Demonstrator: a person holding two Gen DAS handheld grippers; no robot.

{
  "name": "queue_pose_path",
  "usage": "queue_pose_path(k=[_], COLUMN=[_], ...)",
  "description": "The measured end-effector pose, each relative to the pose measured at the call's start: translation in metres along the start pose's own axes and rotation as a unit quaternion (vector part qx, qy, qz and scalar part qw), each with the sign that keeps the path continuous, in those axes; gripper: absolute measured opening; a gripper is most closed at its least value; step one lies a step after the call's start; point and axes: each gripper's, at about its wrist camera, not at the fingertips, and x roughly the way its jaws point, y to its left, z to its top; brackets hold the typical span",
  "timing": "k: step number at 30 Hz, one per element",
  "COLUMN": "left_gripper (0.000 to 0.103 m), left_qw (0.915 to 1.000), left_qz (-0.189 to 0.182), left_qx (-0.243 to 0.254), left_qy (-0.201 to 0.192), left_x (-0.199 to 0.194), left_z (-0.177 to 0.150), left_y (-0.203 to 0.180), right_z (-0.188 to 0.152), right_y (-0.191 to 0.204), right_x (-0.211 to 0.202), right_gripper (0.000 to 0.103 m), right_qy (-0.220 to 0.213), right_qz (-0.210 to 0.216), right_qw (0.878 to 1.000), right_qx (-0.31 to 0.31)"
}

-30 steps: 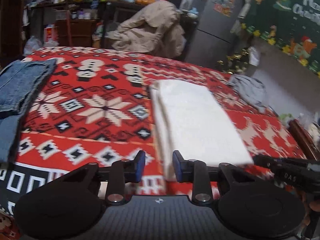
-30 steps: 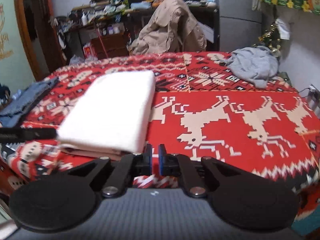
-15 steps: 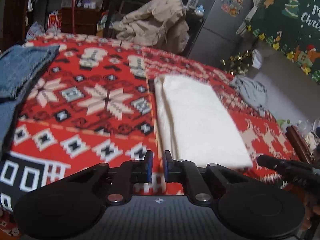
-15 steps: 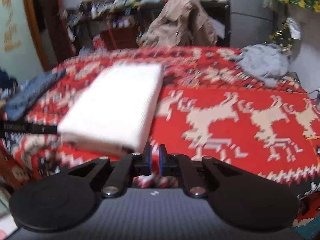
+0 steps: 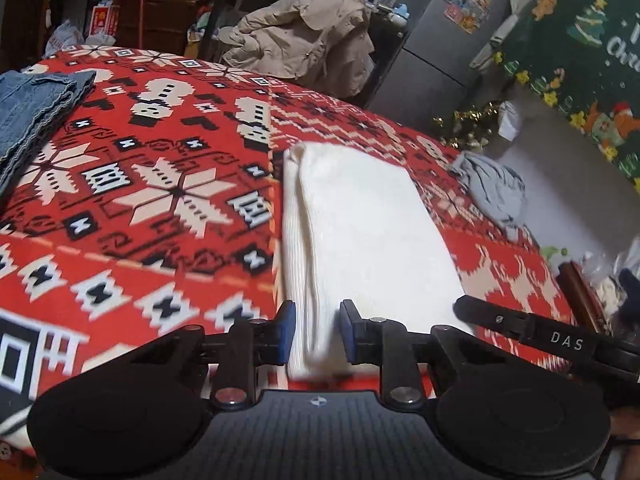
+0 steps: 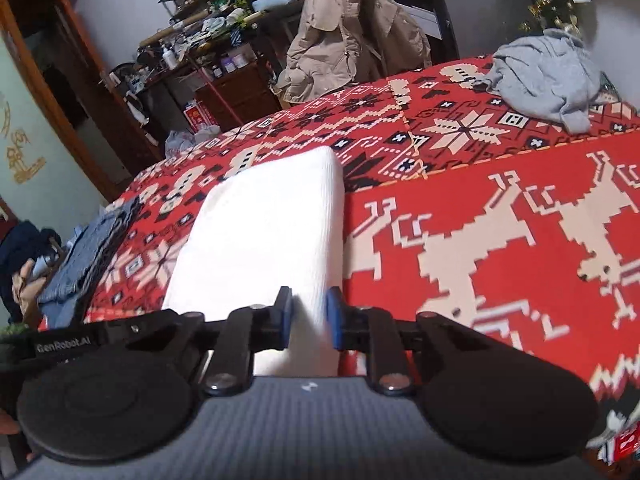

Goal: Fold clothes

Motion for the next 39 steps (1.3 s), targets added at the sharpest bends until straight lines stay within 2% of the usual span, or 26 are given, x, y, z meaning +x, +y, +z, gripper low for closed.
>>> queue_pose_path(k=[3, 9, 11, 13, 15, 18, 21, 23, 24, 26, 28, 30, 34, 35, 37, 39], left_gripper=[0.014, 0.013, 0.019, 0.033, 0.037, 0.037, 0.04, 0.038, 0.03, 0.026, 0.032, 0.034, 0.03, 0.032, 0.042, 0.042], left_qw=[1.0, 0.9998, 0.9993, 0.9986, 0.9979, 0.9984, 0.9976, 0.9969, 0.9968, 0.9967, 0.9966, 0.9959, 0.9953, 0.9952, 0.995, 0.9963], left_qz=[0.0, -0.001, 0.0, -0.005, -0.02, -0.003, -0.005, -0.009, -0.009, -0.007, -0.006, -0.006, -0.024, -0.028, -0.034, -0.029], left_qx=[-0.005, -0.016, -0.033, -0.05, -0.059, -0.054, -0.068, -0.078, -0.079, -0.08, -0.081, -0.088, -0.088, -0.087, -0.085, -0.071], left_qy=[-0.003, -0.01, -0.016, -0.017, -0.017, -0.015, -0.008, -0.005, -0.006, -0.011, -0.015, -0.019, -0.032, -0.035, -0.039, -0.038], left_x=[-0.007, -0.022, -0.021, -0.014, -0.005, 0.013, 0.028, 0.034, 0.033, 0.03, 0.026, 0.022, 0.02, 0.02, 0.023, 0.034], left_z=[-0.002, -0.007, 0.001, 0.012, 0.023, 0.035, 0.04, 0.04, 0.038, 0.036, 0.033, 0.031, 0.044, 0.047, 0.055, 0.064], left_y=[0.002, 0.007, 0.011, 0.015, 0.016, 0.013, 0.016, 0.017, 0.018, 0.02, 0.021, 0.025, 0.027, 0.027, 0.026, 0.023], right_z=[0.001, -0.005, -0.001, 0.006, 0.013, 0.023, 0.031, 0.033, 0.033, 0.033, 0.031, 0.03, 0.033, 0.035, 0.04, 0.044], right_y=[0.0, -0.005, -0.006, -0.005, -0.004, -0.001, 0.003, 0.004, 0.004, 0.005, 0.003, 0.0, -0.001, 0.0, 0.005, 0.009], right_x=[0.004, -0.016, -0.02, -0.018, -0.012, -0.002, 0.004, 0.004, 0.003, 0.002, 0.002, 0.002, 0.006, 0.008, 0.013, 0.019], right_gripper=[0.006, 0.005, 0.008, 0.008, 0.008, 0.008, 0.01, 0.02, 0.02, 0.02, 0.02, 0.02, 0.021, 0.021, 0.021, 0.021], right_qy=[0.004, 0.006, -0.004, -0.008, -0.009, -0.016, -0.019, -0.021, -0.021, -0.02, -0.015, -0.01, -0.01, -0.01, -0.009, -0.008], right_qz=[0.007, 0.022, 0.018, 0.012, 0.007, 0.002, -0.001, 0.0, 0.001, -0.002, -0.006, -0.007, -0.005, -0.007, -0.003, 0.006], right_qw=[1.0, 0.999, 1.0, 1.0, 1.0, 1.0, 1.0, 1.0, 1.0, 1.0, 1.0, 1.0, 1.0, 1.0, 0.999, 0.999], right_qx=[0.012, 0.028, 0.025, 0.014, 0.01, 0.004, -0.002, -0.003, -0.004, -0.009, -0.014, -0.012, -0.022, -0.027, -0.037, -0.041])
